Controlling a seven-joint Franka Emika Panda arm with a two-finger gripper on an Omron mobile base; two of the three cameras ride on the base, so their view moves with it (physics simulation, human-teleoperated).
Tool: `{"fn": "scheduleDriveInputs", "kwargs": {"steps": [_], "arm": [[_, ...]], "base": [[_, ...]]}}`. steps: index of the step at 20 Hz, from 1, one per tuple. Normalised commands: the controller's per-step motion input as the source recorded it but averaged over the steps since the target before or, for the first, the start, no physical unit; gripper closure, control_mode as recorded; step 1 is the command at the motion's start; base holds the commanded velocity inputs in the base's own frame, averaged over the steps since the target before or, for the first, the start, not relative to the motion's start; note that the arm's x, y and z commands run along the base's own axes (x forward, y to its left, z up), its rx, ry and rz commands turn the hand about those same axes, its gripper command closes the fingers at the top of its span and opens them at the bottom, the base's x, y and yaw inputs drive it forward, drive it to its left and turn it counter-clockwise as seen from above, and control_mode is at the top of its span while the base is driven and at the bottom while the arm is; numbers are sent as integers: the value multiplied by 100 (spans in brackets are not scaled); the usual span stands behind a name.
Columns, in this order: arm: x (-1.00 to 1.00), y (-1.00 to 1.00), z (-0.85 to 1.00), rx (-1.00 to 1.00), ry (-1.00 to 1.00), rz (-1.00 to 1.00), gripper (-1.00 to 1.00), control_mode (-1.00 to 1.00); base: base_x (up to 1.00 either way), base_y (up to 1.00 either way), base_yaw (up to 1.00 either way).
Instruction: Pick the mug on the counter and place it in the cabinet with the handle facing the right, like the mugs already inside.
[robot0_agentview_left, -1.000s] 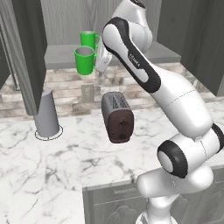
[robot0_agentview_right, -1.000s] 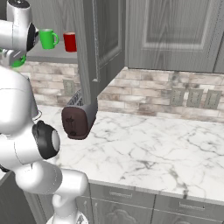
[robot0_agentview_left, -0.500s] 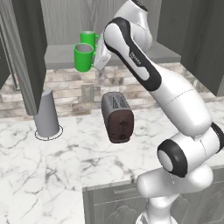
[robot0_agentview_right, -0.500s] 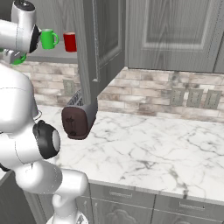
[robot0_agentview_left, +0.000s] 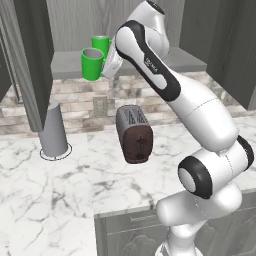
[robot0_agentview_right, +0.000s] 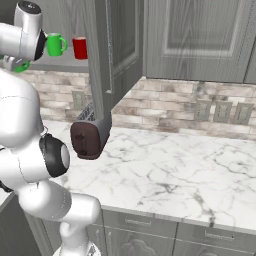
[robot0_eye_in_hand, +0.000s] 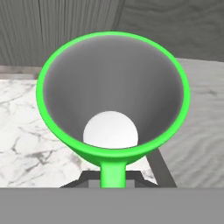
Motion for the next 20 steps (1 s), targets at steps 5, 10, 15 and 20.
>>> {"fn": "scheduleDriveInputs", "kwargs": {"steps": [5, 10, 15, 20], "arm": [[13, 11, 4, 0, 2, -4, 100, -100], [22, 11, 6, 1, 4, -2, 100, -100], [24, 14, 8, 4, 4, 0, 100, -100], [26, 16, 6, 2, 2, 0, 100, -100]], "base": [[0, 0, 0], [0, 0, 0], [0, 0, 0], [0, 0, 0]]}}
